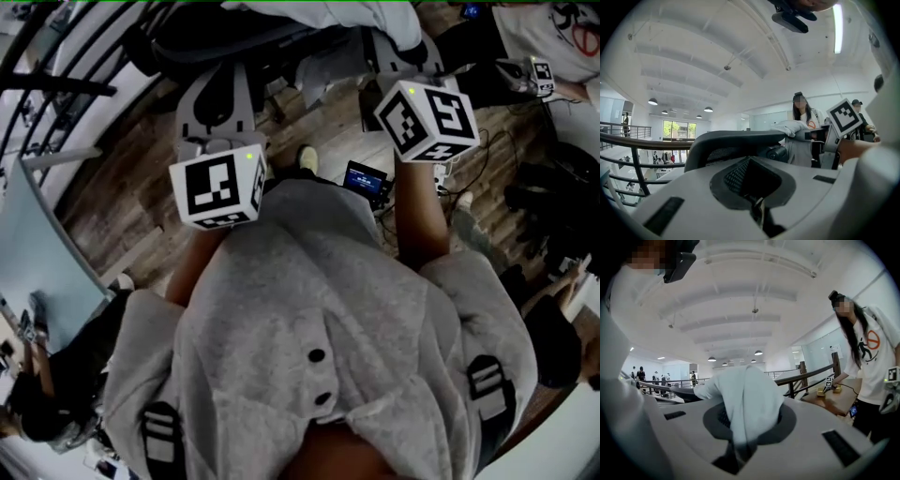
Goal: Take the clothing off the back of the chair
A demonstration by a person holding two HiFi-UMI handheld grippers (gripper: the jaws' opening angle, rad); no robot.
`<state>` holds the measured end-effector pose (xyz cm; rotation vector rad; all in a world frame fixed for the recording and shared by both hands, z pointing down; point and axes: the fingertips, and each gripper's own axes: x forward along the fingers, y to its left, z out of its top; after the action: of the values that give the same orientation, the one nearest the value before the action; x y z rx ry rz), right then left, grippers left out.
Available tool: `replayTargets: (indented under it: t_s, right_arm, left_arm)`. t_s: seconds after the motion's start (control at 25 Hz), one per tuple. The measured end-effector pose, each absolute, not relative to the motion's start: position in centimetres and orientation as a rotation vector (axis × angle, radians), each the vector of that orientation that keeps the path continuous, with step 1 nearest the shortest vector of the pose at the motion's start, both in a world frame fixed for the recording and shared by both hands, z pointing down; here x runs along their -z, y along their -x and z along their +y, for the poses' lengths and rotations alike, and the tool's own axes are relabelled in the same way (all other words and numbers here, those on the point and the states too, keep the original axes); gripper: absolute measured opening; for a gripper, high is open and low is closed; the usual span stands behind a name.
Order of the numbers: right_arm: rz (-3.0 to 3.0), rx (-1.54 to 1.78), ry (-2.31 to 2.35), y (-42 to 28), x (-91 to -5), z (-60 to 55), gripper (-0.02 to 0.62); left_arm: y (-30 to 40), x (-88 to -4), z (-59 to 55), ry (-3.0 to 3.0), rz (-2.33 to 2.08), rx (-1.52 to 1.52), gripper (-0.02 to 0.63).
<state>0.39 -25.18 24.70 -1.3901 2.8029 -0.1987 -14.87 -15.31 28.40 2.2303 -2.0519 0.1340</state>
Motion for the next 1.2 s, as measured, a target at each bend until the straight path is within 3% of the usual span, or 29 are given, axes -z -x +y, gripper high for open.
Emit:
replayTargets:
  t_s: [1.2]
  right_arm:
    - [2.534,0.224,1.623,-8.6,-22.2,-24.9,0.067]
  left_arm:
    - [10.3,-28.1,-18.2,-2.369,-1.904,-0.096,0.011]
